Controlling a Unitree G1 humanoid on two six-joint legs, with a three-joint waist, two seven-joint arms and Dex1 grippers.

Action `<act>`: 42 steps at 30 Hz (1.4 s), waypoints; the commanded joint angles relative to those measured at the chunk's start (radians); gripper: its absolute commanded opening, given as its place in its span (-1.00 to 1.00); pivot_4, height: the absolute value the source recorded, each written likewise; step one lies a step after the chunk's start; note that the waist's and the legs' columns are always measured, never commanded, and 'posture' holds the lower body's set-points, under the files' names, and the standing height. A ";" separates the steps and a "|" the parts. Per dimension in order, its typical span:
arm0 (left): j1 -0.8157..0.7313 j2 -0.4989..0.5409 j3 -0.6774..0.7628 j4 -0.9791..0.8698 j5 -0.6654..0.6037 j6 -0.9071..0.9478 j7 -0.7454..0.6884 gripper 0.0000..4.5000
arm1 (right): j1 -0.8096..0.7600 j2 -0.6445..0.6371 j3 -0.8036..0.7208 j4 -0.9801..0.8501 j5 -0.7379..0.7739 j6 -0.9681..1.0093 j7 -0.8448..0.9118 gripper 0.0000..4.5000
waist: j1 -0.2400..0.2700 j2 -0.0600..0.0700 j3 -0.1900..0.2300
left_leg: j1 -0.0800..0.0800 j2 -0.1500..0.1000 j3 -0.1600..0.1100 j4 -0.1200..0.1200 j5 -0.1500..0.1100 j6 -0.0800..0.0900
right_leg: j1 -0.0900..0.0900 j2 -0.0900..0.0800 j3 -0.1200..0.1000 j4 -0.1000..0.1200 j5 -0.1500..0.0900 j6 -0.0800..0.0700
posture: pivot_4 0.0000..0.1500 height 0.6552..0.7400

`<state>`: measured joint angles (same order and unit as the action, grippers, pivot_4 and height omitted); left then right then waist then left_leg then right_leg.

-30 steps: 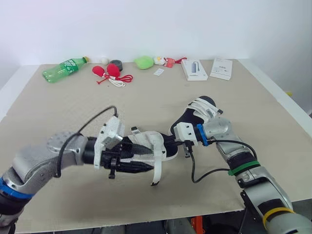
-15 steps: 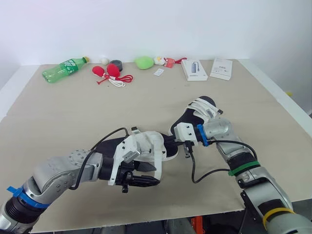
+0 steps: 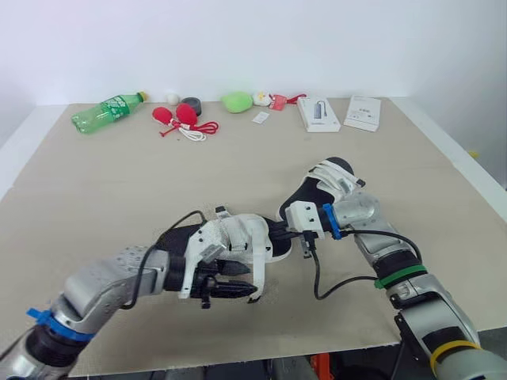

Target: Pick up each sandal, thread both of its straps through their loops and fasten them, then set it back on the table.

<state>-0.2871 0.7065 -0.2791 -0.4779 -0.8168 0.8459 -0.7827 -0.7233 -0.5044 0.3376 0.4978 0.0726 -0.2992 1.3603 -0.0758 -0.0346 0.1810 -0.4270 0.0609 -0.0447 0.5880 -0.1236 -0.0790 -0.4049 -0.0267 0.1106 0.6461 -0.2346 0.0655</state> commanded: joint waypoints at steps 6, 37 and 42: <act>-0.049 -0.087 -0.042 0.045 0.085 0.014 -0.012 0.02 | 0.033 -0.016 0.032 0.026 -0.055 0.027 0.008 -1.00 | 0.000 0.000 0.000 | 0.000 0.000 0.000 0.000 0.000 0.000 | 0.001 0.000 0.000 0.000 0.000 0.000 | 1.00 1.00; -0.423 -0.276 0.226 0.404 -0.184 0.367 0.093 -0.98 | 0.032 -0.011 0.032 0.028 -0.056 0.033 -0.010 -1.00 | -0.001 -0.001 -0.001 | 0.000 -0.001 -0.002 0.000 0.000 0.000 | 0.002 0.001 -0.001 0.001 0.000 0.001 | 1.00 1.00; -0.437 -0.292 0.210 0.400 -0.184 0.424 0.097 -0.98 | 0.039 -0.017 0.028 0.021 -0.055 0.035 -0.012 -1.00 | -0.001 -0.002 -0.001 | 0.000 -0.001 -0.002 0.000 0.000 0.000 | 0.002 0.001 -0.001 0.001 0.000 0.001 | 1.00 1.00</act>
<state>-0.7016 0.4148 -0.0673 -0.0629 -0.9986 1.2446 -0.6831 -0.7179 -0.5008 0.3398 0.4874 0.0725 -0.2868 1.3460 -0.0769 -0.0361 0.1801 -0.4273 0.0603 -0.0470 0.5877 -0.1233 -0.0788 -0.4029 -0.0256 0.1100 0.6467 -0.2342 0.0667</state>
